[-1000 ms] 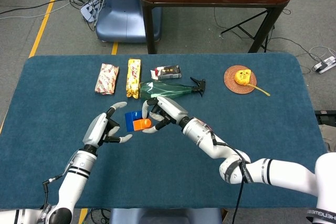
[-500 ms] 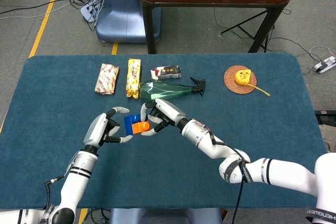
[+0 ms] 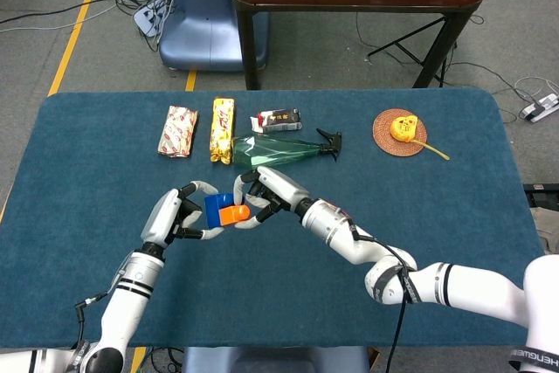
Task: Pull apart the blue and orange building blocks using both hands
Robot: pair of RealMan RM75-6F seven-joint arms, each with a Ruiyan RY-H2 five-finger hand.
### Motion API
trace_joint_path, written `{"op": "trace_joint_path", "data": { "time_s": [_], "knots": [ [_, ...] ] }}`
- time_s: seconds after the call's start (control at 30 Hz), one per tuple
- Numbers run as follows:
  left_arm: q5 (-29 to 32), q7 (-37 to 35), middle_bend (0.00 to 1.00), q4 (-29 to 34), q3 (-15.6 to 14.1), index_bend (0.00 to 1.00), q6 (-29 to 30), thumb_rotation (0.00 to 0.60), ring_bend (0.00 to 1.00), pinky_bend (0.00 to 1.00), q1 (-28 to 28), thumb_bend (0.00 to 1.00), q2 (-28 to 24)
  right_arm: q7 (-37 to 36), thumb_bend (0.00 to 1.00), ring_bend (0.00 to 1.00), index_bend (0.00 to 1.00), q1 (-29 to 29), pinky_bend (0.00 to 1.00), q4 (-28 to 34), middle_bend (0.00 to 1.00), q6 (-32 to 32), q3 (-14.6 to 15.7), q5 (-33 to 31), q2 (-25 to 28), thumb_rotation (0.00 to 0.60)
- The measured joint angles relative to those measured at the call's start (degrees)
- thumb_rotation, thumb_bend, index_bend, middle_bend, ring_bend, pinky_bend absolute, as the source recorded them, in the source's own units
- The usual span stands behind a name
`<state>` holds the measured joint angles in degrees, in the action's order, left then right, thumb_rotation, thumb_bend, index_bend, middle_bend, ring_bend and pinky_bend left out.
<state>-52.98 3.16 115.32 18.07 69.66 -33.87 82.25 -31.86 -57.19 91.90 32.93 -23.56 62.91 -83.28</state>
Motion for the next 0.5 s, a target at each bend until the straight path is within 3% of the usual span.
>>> {"op": "trace_joint_path", "data": {
  "time_s": [0.5],
  "knots": [
    [-1.8,-0.6,1.00,-1.7,-0.4,0.73,1.5,0.600,1.00,1.00,0.9,0.00,1.4,-1.7,0.27,1.00,0.71,0.7,1.00,-0.2,1.00,0.0,-0.1,1.3,0.2,0.600]
  ]
}}
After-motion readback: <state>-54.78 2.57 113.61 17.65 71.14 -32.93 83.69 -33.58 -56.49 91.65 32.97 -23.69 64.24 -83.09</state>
